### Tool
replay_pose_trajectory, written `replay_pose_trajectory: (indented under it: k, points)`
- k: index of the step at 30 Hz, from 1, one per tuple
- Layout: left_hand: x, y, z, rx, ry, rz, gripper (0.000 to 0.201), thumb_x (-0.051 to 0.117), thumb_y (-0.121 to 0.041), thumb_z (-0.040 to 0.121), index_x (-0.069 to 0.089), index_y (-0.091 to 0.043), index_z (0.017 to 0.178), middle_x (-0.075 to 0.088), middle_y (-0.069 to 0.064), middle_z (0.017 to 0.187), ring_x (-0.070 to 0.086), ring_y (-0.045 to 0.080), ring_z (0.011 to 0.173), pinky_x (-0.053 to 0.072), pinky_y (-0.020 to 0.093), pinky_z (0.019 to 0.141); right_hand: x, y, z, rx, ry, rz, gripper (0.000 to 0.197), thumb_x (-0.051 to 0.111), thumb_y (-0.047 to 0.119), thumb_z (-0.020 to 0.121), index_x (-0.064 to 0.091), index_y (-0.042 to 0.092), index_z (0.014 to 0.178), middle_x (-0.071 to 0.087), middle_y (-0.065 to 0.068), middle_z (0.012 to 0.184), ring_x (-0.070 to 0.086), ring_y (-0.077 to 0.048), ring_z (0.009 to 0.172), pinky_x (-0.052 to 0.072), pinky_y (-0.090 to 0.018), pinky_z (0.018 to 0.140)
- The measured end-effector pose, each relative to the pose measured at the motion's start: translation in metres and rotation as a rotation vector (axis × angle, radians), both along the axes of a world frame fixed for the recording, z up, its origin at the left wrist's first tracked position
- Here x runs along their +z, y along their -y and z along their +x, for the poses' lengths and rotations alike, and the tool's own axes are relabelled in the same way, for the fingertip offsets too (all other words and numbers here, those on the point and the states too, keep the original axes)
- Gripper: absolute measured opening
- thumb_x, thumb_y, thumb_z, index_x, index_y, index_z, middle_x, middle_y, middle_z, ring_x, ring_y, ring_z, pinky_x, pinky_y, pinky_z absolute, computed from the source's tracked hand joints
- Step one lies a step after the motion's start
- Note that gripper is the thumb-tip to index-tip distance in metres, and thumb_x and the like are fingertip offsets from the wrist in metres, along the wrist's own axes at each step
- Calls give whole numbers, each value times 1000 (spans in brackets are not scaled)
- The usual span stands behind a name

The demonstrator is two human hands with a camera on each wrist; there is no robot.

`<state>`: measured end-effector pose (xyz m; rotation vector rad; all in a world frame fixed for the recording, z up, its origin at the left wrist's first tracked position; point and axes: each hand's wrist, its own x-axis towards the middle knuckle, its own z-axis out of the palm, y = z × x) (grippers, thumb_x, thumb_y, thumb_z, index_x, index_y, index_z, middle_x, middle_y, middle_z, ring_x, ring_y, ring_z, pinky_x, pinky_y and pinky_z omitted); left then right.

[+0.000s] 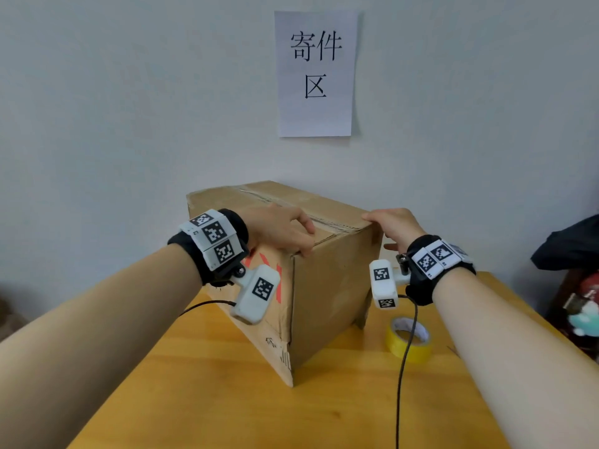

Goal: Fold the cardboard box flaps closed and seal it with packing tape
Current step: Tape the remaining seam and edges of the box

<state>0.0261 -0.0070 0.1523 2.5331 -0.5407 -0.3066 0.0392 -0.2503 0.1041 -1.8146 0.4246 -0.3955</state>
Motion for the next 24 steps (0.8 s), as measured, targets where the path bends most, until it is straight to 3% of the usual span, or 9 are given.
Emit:
replay_pose_trajectory:
  k: [2,6,11,13,14,16,18,20,24]
  points:
    - [-1,1,-3,-25,3,-76,34,70,-14,79,66,-29,109,52,-6,84,49,10,70,33,12,35,-6,1,-5,-35,38,30,12,72,29,87,70,20,94,62,5,96,56,-21,102,50,-47,99]
    - [-5,-5,-10,-73,36,-165,34,64,-3,82,70,-23,109,54,-5,66,46,-1,42,29,9,33,-18,0,-18,-94,120,42,31,73,33,86,69,15,111,64,5,100,59,-18,99,52,-43,95]
    - [-6,-22,-10,-92,85,-199,40,60,2,84,71,-22,114,44,-17,41,43,-6,34,28,5,36,-22,-8,-29,-116,146,68,31,71,33,87,62,14,109,59,6,95,54,-13,88,45,-37,84]
    - [-8,-26,-9,-106,100,-200,40,60,2,85,72,-24,112,47,-18,46,44,-5,37,29,4,39,-22,-13,-31,-114,138,97,36,71,33,84,62,12,111,61,1,99,56,-13,87,49,-37,81]
    - [-10,-28,-7,-113,107,-200,40,61,0,84,73,-27,111,54,-17,57,47,-5,44,33,5,44,-22,-15,-32,-114,142,111,37,71,33,82,63,11,111,63,-1,99,58,-15,88,50,-39,80]
    - [-15,-32,-2,-127,119,-196,38,69,-8,81,73,-34,109,62,-14,97,55,-5,79,43,11,67,-25,-18,-33,-119,165,134,33,69,31,80,64,10,104,63,-3,95,60,-19,85,52,-40,80]
    - [-21,-37,5,-138,137,-203,35,80,-21,77,73,-40,106,58,-14,122,51,5,110,43,24,94,-30,-20,-35,-145,212,147,19,67,28,80,60,13,91,61,-2,84,58,-19,76,51,-38,71]
    - [-25,-43,13,-147,170,-250,31,85,-27,74,75,-39,101,60,-15,128,50,7,121,39,30,107,-35,-22,-37,-179,263,147,13,65,24,83,56,15,84,54,1,72,51,-17,65,41,-31,58]
    - [-32,-56,29,-139,236,-365,25,86,-20,74,78,-28,97,66,-18,121,57,-3,115,39,24,105,-37,-30,-39,-142,304,84,18,70,26,84,62,14,95,59,2,77,52,-14,66,41,-29,60]
